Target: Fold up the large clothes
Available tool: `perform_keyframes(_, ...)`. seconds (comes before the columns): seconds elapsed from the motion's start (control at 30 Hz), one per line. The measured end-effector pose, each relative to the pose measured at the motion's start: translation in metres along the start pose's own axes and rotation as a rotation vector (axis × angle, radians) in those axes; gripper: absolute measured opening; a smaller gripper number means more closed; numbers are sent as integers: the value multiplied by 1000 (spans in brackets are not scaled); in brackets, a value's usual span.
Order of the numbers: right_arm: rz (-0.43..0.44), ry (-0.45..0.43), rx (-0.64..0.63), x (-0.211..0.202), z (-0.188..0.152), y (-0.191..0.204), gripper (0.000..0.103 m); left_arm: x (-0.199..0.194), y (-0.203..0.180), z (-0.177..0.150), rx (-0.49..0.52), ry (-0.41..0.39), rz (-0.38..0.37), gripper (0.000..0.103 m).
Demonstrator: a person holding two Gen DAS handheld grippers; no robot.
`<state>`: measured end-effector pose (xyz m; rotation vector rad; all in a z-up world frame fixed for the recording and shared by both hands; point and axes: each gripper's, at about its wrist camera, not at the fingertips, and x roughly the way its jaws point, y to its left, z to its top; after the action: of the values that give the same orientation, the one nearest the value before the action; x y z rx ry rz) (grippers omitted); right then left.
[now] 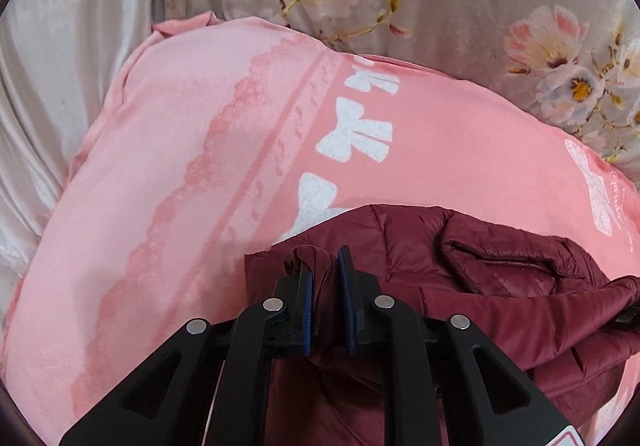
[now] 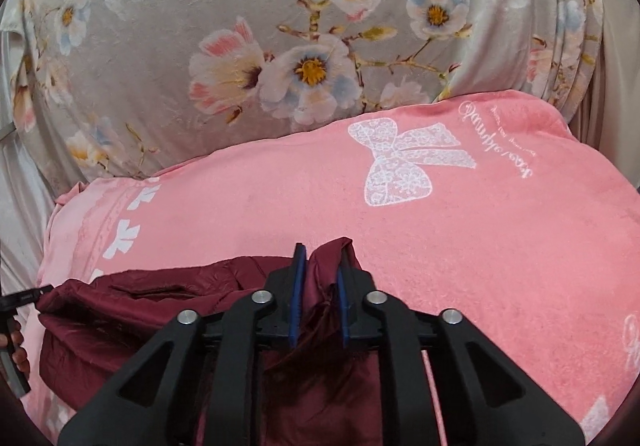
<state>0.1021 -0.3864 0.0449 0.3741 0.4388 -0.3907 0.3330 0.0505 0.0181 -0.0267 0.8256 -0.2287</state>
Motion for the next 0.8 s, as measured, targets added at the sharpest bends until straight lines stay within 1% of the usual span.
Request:
perform_keyframes(0.03,7,-18,12,-3,1,-3,31,1,3,0,-19,-4,-15,16)
perform_keyframes(0.07,7,-41,21,-6,1,-5,37,0,5,1,-30,-9,-28,16)
perform_keyframes(0.1,9,-58,23,-10,1,-7,46,-3,7,1,-43,-21,-44,16)
perform_keyframes(0.17,10,-70,12,-14,-1,-9,49,-13,11,4,-69,-43,-87,18)
perform_keyframes(0.2,12,-60,-2,-13,-3,-8,52,-17,13,6,-80,-53,-110,18)
perform_keyframes(0.23,16,-48,-18,-11,-5,-7,53,-23,15,9,-93,-70,-141,22)
perform_keyframes(0.27,14,-40,-30,-9,-8,-6,54,-29,16,11,-99,-87,-158,28)
perform_keyframes(0.3,8,-29,-46,-6,-11,-4,54,-37,16,14,-99,-128,-144,36)
perform_keyframes(0.33,5,-17,-58,-3,-14,-2,54,-44,14,15,-95,-172,-101,66)
perform_keyframes(0.37,5,-5,-66,0,-17,-1,54,-56,13,16,-87,-242,-46,81)
perform_keyframes(0.4,8,8,-69,4,-20,1,54,-62,11,16,-74,-284,-32,81)
perform_keyframes(0.43,10,15,-69,6,-22,2,54,-66,8,19,-43,-298,-28,81)
perform_keyframes(0.5,8,37,-72,14,-25,5,54,-61,4,24,-20,-253,-5,81)
perform_keyframes(0.6,16,79,-66,28,-25,9,55,-42,-2,22,6,-160,-18,81)
perform_keyframes(0.63,14,92,-65,33,-25,10,60,-34,-5,20,13,-129,-19,81)
perform_keyframes(0.67,8,111,-63,40,-24,10,63,-25,-7,17,22,-100,-20,81)
perform_keyframes(0.73,-9,132,-44,52,-23,8,64,-8,-10,9,39,-51,8,80)
perform_keyframes(0.8,-5,172,-6,68,-22,2,64,12,-14,2,52,4,21,79)
